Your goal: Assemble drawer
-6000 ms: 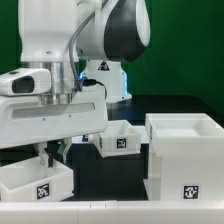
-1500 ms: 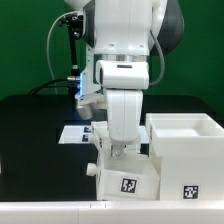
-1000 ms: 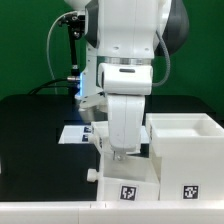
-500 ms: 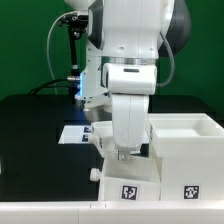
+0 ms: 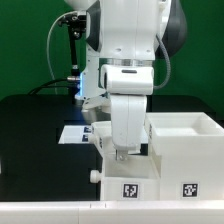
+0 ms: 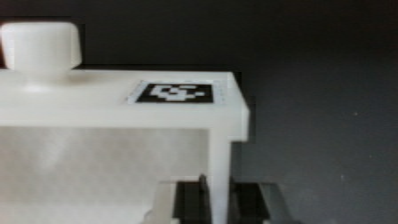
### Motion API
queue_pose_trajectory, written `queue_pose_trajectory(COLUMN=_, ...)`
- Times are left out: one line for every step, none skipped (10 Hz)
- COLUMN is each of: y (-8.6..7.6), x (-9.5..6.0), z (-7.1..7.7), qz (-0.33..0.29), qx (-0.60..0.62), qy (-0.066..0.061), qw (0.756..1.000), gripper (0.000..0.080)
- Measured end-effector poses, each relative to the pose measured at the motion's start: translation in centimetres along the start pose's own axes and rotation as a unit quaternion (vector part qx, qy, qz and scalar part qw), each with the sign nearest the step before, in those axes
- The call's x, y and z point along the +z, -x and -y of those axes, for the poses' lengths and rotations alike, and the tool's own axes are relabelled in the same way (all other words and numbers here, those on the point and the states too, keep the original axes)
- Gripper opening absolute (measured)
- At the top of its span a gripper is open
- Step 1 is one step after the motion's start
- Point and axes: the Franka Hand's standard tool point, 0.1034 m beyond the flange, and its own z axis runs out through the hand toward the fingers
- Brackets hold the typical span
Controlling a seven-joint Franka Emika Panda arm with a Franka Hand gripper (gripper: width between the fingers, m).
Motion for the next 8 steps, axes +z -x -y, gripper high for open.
queue_pose_trajectory(y=-0.2, x=0.0, z=-0.1, qz=0.000, qx=0.006, qy=0.000, qw=1.000, gripper=0.0038)
queue_pose_trajectory(y=-0.3, x=-0.1, z=-0.2, qz=0.000, qx=0.014, qy=-0.001, qw=1.000, gripper=0.0038)
queue_pose_trajectory(y=-0.5, x=-0.1, z=-0.4, qz=0.002, qx=0.019, qy=-0.005, qw=1.000, gripper=0.0038)
queue_pose_trajectory(y=-0.5, x=-0.2, z=-0.4, qz=0.004, qx=0.021, qy=-0.012, qw=1.000, gripper=0.0038)
queue_pose_trajectory(y=-0.7, x=-0.2, z=-0.4, qz=0.005, qx=0.022, qy=-0.018, qw=1.000, gripper=0.0038)
queue_pose_trajectory(y=-0.6, x=-0.1, z=-0.4, qz=0.004, qx=0.025, qy=-0.015, qw=1.000, gripper=0.0038)
queue_pose_trajectory(y=0.1, x=0.1, z=-0.1, qz=0.000, qx=0.036, qy=-0.002, qw=0.999, gripper=0.0038)
queue_pose_trajectory(y=0.4, x=0.2, z=0.1, qz=0.001, qx=0.037, qy=-0.003, qw=0.999, gripper=0.0038)
